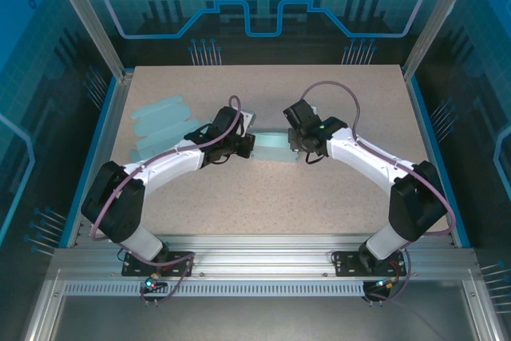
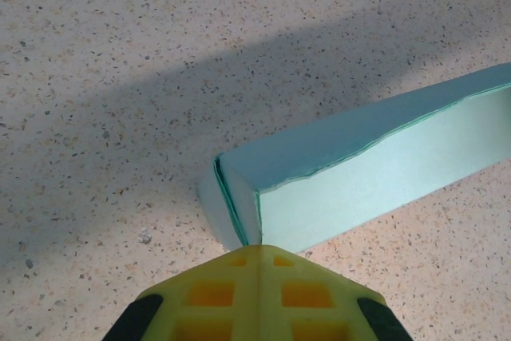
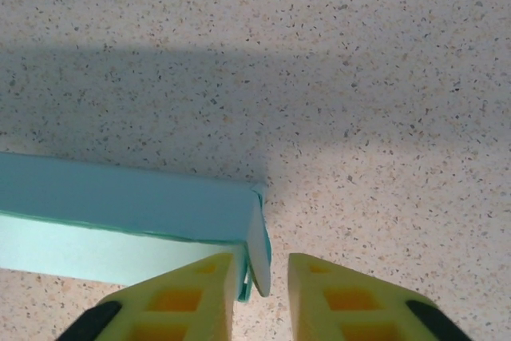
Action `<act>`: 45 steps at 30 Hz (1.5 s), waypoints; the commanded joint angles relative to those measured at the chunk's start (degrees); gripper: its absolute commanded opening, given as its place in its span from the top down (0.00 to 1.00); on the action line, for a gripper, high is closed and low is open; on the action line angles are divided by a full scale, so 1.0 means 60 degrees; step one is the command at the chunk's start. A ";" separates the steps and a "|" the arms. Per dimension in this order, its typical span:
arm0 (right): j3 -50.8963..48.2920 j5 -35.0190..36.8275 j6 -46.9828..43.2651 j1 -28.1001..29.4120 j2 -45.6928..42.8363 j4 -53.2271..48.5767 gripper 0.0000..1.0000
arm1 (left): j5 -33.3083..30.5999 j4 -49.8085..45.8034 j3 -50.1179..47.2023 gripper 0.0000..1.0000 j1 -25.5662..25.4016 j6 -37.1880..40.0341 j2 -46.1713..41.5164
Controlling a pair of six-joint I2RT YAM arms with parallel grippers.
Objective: Fold the paper box
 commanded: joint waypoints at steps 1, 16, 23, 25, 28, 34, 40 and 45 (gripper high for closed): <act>0.0032 0.0068 -0.0049 0.0164 -0.0194 -0.0357 0.68 | -0.0289 -0.0509 0.0027 1.00 -0.0059 -0.0291 -0.0067; 0.0032 -0.0443 -0.0341 0.0076 0.0129 -0.0218 0.89 | -0.0225 -0.0596 0.0180 1.00 -0.0059 -0.0293 -0.0032; 0.0539 -0.1600 -0.0255 -0.0017 0.0010 -0.0014 0.98 | -0.0222 -0.0571 0.0264 1.00 -0.0124 -0.0237 0.0098; 0.0575 -0.2158 -0.0189 -0.0179 -0.0075 0.0176 0.99 | -0.0245 -0.0553 0.0256 1.00 -0.0153 -0.0235 0.0138; 0.0488 -0.3100 -0.0039 -0.0471 -0.0170 0.0535 1.00 | -0.0267 -0.0522 0.0241 1.00 -0.0165 -0.0236 0.0193; 0.0426 -0.3476 0.0047 -0.0619 -0.0176 0.0681 1.00 | -0.0259 -0.0458 0.0256 1.00 -0.0181 -0.0218 0.0312; 0.0375 -0.3390 0.0020 -0.0642 -0.0008 0.0599 1.00 | 0.0018 -0.0263 0.0292 1.00 -0.0212 -0.0272 0.0363; 0.0361 -0.3122 -0.0290 -0.0602 0.0029 0.0475 1.00 | -0.0138 0.0082 0.0047 1.00 -0.0229 -0.0411 -0.0574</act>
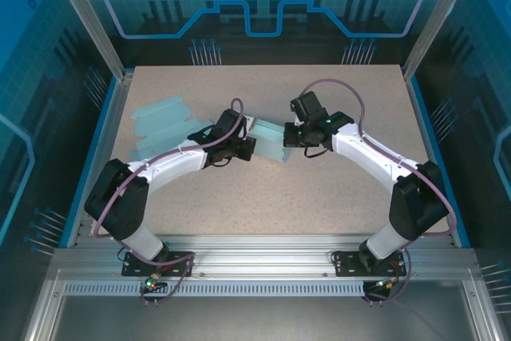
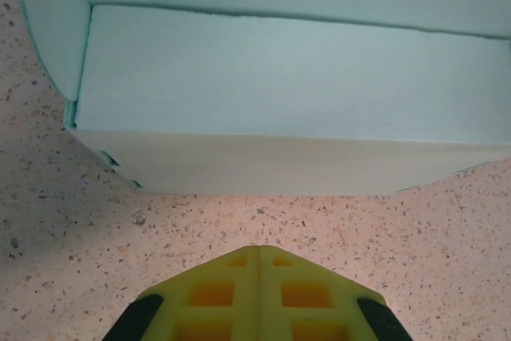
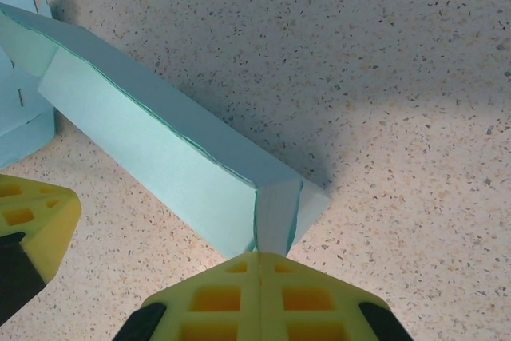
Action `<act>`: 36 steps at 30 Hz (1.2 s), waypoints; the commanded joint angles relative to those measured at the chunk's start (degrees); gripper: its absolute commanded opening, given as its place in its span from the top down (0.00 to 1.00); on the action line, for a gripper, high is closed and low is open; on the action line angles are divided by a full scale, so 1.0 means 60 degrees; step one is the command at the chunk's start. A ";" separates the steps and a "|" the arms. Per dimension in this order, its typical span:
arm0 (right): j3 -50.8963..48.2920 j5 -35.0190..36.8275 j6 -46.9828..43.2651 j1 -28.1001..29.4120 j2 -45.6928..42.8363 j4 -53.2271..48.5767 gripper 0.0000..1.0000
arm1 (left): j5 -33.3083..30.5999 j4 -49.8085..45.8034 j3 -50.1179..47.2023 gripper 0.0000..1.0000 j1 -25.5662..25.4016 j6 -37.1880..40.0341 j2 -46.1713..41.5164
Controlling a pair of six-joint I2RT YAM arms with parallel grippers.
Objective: Fold the paper box
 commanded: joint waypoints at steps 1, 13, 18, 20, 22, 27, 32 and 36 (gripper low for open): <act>0.0086 0.0221 -0.0222 0.0009 0.0049 -0.0117 1.00 | -0.0268 0.0343 -0.0009 1.00 -0.0091 -0.0149 -0.0915; 0.0343 0.0738 -0.0686 0.0252 0.0222 -0.0393 1.00 | -0.0001 -0.0506 0.1046 0.49 0.1425 0.2292 -0.0731; 0.0430 0.0756 -0.0716 0.0303 0.0323 -0.0416 1.00 | 0.0762 -0.0543 0.1644 0.46 0.1615 0.3716 -0.0026; 0.0474 0.0779 -0.0751 0.0315 0.0363 -0.0442 1.00 | 0.0788 -0.0706 0.1979 0.47 0.1689 0.3922 0.0373; 0.0505 0.0807 -0.0756 0.0331 0.0393 -0.0477 1.00 | 0.0881 -0.0664 0.2225 0.47 0.1743 0.4064 0.0772; 0.0556 0.0847 -0.0796 0.0331 0.0397 -0.0554 1.00 | 0.1153 -0.0832 0.2790 0.46 0.1775 0.4255 0.1591; 0.0559 0.0851 -0.0796 0.0333 0.0393 -0.0547 1.00 | 0.1174 -0.0915 0.2802 0.46 0.1778 0.4221 0.1820; 0.0621 0.0855 -0.0811 0.0334 0.0451 -0.0550 1.00 | 0.1137 -0.0932 0.2749 0.48 0.1774 0.4221 0.2087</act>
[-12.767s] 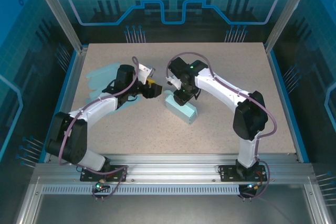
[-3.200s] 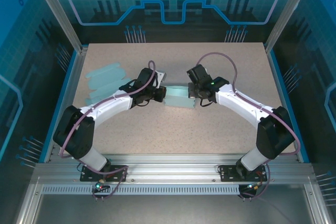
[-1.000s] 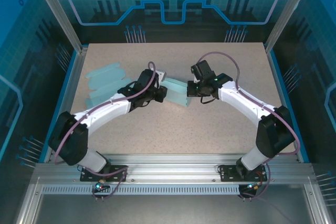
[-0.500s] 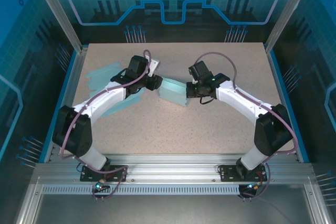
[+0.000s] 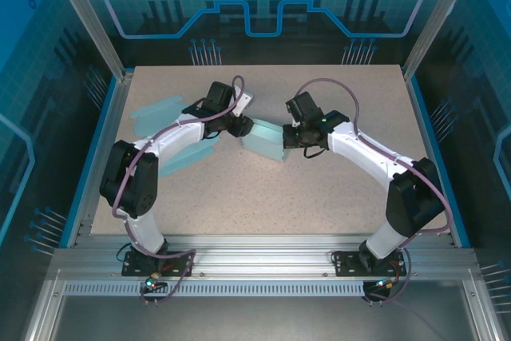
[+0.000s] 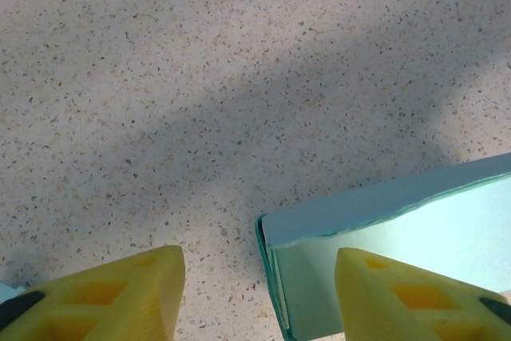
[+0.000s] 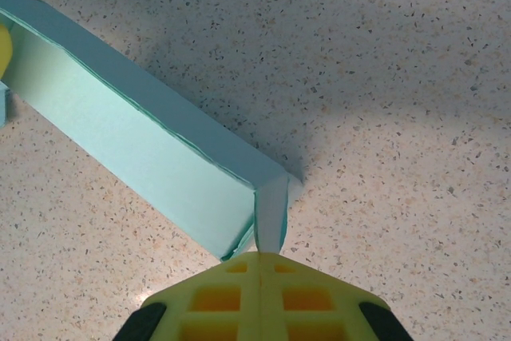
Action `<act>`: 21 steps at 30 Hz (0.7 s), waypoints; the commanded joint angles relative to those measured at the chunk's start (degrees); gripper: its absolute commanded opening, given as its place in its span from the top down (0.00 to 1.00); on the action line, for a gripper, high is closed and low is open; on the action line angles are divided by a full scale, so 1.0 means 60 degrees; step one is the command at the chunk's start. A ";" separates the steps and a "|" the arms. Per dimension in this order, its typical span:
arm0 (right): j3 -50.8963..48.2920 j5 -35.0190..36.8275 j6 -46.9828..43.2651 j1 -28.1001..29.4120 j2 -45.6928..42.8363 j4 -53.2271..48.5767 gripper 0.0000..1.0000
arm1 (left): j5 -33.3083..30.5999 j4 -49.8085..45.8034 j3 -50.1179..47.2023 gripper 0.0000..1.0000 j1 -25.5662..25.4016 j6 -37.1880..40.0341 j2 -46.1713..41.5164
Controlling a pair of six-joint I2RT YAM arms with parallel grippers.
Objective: Fold the paper box
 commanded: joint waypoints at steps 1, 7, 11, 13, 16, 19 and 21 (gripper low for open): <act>0.0360 0.0097 -0.0141 0.0115 0.0162 -0.0146 1.00 | 0.0336 -0.0147 0.0186 0.50 0.0044 0.0148 0.0312; 0.0546 -0.0037 0.0122 0.0096 0.0295 -0.0086 1.00 | 0.0309 0.0123 -0.0132 0.55 -0.0013 -0.0022 0.0510; 0.0569 -0.0335 0.0381 0.0089 0.0394 0.0147 1.00 | 0.0168 0.0226 -0.0259 0.58 -0.0026 -0.0180 0.0567; 0.0531 -0.0537 0.0519 0.0078 0.0424 0.0352 1.00 | 0.0169 0.0309 -0.0340 0.60 -0.0047 -0.0203 0.0549; 0.0459 -0.0775 0.0749 0.0088 0.0464 0.0647 1.00 | 0.0169 0.0386 -0.0437 0.62 -0.0084 -0.0218 0.0545; 0.0451 -0.0957 0.0877 0.0089 0.0485 0.0877 1.00 | 0.0127 0.0476 -0.0539 0.65 -0.0177 -0.0189 0.0557; 0.0501 -0.0994 0.0920 0.0099 0.0522 0.0919 1.00 | 0.0063 0.0526 -0.0600 0.66 -0.0258 -0.0185 0.0562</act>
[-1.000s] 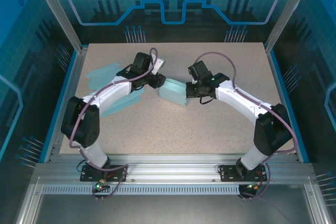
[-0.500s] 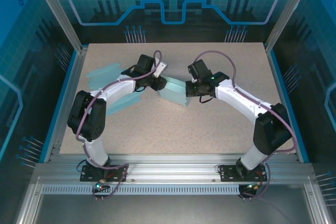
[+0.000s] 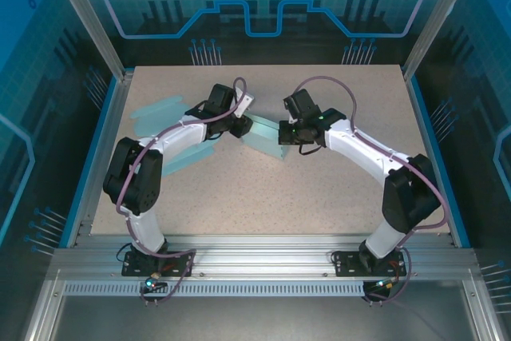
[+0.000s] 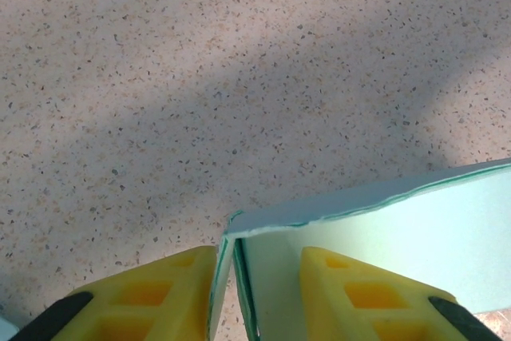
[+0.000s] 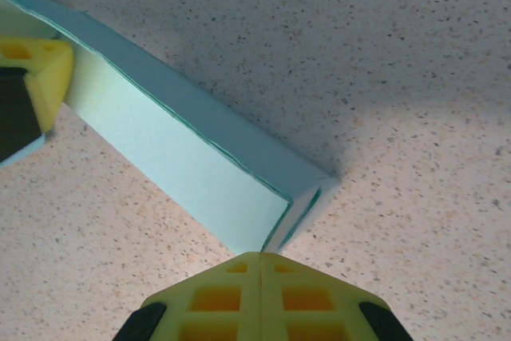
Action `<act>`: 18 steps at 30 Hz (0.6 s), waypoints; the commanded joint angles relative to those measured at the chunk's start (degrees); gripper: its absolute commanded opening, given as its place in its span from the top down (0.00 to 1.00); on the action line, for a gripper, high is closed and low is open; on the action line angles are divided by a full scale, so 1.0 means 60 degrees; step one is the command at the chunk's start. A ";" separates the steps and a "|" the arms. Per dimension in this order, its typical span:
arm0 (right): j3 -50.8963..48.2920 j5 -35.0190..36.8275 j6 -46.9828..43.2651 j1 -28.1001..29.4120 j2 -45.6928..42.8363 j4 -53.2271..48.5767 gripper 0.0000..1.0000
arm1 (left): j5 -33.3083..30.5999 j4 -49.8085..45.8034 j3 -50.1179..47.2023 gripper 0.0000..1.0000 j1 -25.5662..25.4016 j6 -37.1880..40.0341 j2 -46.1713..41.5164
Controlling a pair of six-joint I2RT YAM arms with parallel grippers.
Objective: Fold the paper box
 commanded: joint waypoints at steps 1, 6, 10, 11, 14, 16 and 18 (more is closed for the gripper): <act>0.0239 -0.0416 0.0247 0.0103 0.0180 0.0476 1.00 | -0.0106 -0.0229 -0.0387 0.66 -0.0246 -0.0059 0.0266; 0.0255 -0.0343 0.0233 0.0103 0.0271 0.0405 1.00 | -0.0265 -0.0224 -0.0413 0.67 -0.0344 -0.0144 0.0307; 0.0135 -0.0164 0.0139 0.0104 0.0355 0.0191 1.00 | -0.0512 -0.0301 -0.0387 0.67 -0.0344 -0.0271 0.0241; 0.0081 -0.0110 0.0103 0.0116 0.0381 0.0117 1.00 | -0.0566 -0.0314 -0.0372 0.67 -0.0345 -0.0303 0.0222; -0.0133 0.0028 0.0001 0.0115 0.0418 -0.0047 1.00 | -0.0663 -0.0389 -0.0304 0.67 -0.0344 -0.0414 0.0144; -0.0280 0.0079 -0.0043 0.0119 0.0404 -0.0082 1.00 | -0.0723 -0.0433 -0.0267 0.67 -0.0341 -0.0446 0.0127; -0.0387 0.0156 -0.0074 0.0118 0.0387 -0.0125 1.00 | -0.0753 -0.0462 -0.0247 0.67 -0.0344 -0.0519 0.0080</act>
